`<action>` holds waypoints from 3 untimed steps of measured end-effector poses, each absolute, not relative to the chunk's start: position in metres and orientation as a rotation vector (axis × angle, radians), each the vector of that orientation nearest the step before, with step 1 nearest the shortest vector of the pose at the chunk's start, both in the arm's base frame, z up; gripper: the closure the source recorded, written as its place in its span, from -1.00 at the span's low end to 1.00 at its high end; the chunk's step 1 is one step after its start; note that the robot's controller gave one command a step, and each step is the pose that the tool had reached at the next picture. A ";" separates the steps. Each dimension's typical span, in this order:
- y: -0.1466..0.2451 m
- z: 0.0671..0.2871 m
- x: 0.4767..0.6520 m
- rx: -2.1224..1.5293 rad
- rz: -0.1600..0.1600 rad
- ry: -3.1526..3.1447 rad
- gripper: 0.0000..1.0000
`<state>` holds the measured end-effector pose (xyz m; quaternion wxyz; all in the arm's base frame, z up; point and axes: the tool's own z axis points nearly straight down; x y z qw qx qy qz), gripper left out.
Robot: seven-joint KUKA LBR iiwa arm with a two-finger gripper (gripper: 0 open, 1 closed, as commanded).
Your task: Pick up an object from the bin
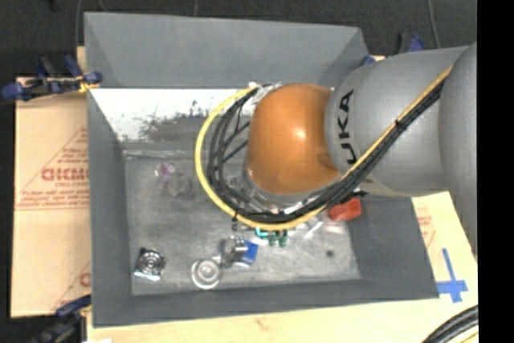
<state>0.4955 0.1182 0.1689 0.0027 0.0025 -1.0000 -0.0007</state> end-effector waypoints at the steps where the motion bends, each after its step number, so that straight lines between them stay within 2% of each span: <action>1: 0.081 0.084 0.497 -0.121 -0.005 -3.147 -1.00; 2: 0.080 0.082 0.496 -0.128 -0.004 -3.142 1.00; 3: 0.084 0.145 0.500 -0.126 -0.006 -3.147 1.00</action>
Offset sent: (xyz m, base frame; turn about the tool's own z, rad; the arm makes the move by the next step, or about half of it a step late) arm -0.0010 -0.0422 -0.0989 0.0848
